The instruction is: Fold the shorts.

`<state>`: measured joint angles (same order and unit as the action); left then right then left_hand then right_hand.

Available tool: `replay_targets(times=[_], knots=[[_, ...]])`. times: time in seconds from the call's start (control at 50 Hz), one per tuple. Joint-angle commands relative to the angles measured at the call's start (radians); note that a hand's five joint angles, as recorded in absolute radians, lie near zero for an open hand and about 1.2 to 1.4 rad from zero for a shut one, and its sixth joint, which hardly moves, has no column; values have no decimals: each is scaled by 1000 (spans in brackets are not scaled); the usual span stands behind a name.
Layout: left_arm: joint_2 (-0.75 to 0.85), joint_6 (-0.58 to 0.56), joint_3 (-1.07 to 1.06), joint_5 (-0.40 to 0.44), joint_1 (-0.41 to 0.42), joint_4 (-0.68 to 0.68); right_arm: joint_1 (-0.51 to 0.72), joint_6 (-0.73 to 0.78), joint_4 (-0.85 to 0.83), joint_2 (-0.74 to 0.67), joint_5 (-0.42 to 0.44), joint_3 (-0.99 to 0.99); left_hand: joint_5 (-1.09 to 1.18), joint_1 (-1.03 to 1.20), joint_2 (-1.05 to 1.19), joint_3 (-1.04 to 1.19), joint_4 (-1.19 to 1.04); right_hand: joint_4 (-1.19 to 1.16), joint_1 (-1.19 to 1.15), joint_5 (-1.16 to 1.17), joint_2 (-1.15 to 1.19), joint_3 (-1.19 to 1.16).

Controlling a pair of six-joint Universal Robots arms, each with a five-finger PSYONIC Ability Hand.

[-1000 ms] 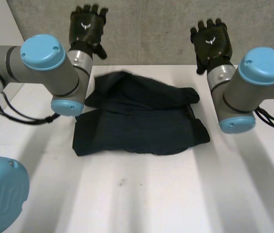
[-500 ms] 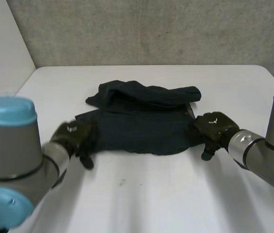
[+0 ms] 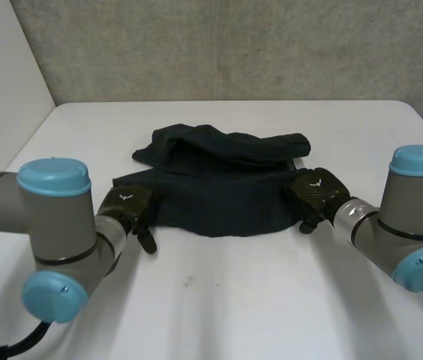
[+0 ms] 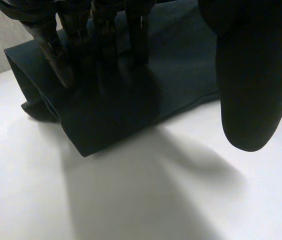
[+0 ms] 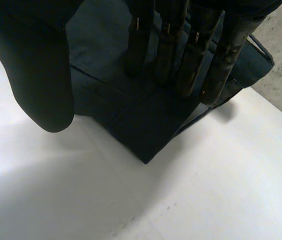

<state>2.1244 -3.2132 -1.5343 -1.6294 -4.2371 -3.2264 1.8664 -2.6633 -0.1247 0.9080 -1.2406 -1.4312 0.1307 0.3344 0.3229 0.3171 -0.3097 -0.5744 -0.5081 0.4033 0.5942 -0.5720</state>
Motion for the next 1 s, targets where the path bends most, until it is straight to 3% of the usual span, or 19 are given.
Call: replay_targets(times=[0.02,0.34,0.38,0.46,0.82,0.9,1.0], knots=[[94,-10,131,-1,-3,11,5,2,2,-50,-2,72,11,-18,-7,-1,-7,-42,-108,39,22,-44],[226,-132,306,-3,-10,10,5,33,-12,-127,-14,150,67,37,49,55,-62,-171,-237,167,151,-173],[239,-151,324,-3,-17,4,7,34,-13,-130,-13,153,93,64,75,81,-89,-305,-372,302,286,-308],[261,-166,359,-3,-27,4,7,33,-21,-132,-11,163,137,108,119,125,-133,-821,-887,817,801,-823],[370,-168,496,6,-46,2,7,14,-13,-110,-17,161,260,231,243,249,-256,-822,-888,818,802,-824],[384,-181,510,29,-49,0,7,16,-12,-109,-19,159,357,328,340,345,-353,-822,-888,818,802,-824],[394,-209,526,56,-63,-13,7,16,-12,-109,-19,158,703,673,685,691,-698,-822,-888,818,802,-824]])
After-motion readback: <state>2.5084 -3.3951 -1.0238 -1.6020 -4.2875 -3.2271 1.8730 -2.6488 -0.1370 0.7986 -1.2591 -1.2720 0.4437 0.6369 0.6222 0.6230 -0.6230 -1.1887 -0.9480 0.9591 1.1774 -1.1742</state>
